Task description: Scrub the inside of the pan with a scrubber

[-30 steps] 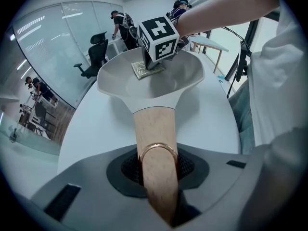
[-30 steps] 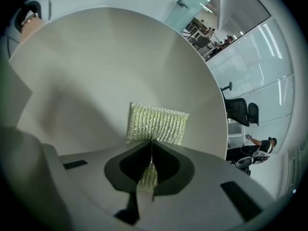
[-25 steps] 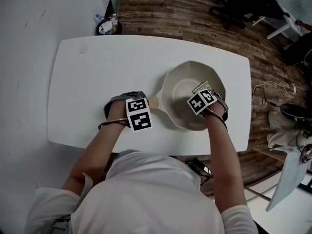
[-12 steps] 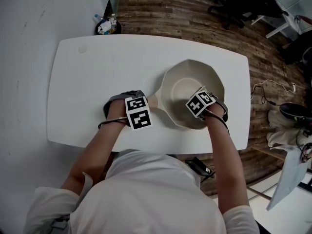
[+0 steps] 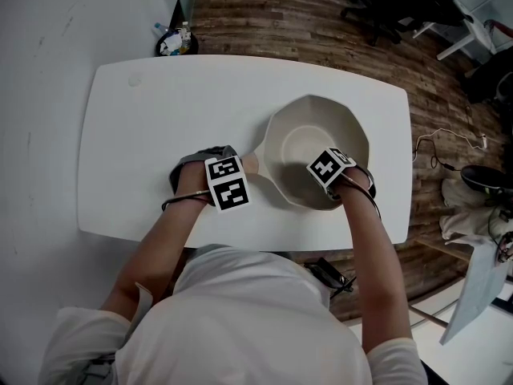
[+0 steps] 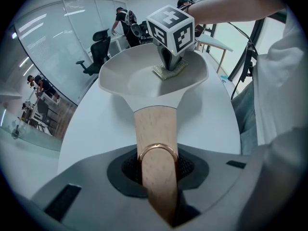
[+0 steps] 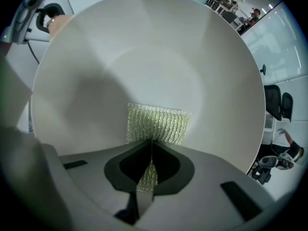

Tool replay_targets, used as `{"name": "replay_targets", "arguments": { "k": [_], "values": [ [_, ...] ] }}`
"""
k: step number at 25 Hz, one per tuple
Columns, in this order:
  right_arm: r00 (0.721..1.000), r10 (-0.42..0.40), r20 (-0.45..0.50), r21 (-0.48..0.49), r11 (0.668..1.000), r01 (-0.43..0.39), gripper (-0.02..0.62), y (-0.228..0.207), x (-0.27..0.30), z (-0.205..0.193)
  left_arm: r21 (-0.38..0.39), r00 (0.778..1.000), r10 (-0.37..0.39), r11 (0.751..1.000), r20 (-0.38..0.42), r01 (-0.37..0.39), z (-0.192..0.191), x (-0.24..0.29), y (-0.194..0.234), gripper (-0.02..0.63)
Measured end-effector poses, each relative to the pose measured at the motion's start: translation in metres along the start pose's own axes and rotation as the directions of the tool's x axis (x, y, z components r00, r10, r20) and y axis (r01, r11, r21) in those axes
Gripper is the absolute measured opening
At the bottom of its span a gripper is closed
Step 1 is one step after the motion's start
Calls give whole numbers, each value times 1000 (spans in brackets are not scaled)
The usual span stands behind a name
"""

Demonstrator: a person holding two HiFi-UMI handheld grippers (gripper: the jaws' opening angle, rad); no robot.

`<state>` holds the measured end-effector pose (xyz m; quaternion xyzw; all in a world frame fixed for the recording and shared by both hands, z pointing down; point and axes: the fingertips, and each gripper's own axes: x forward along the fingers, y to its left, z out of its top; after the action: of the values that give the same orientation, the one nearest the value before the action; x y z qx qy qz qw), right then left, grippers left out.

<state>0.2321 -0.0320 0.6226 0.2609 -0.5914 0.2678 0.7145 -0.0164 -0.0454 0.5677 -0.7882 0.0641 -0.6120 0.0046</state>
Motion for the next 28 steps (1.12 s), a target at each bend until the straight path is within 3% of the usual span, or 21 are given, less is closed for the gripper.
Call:
{"name": "replay_targets", "arguments": {
  "k": [11,23,28],
  "values": [
    [978,207,11,92,974,-207,26,38,-7,1,-1,1000,5,1000,-7,-5,-1,0,1,104],
    [947,322,23,57,945,-323,26,70,-14,26,6,1000,2,1000,-10,-2,-3,1,5,104],
    [923,377,82,60,922,-382,26,79,-17,41,8,1000,3,1000,-15,-3,-4,1,6,104]
  ]
}}
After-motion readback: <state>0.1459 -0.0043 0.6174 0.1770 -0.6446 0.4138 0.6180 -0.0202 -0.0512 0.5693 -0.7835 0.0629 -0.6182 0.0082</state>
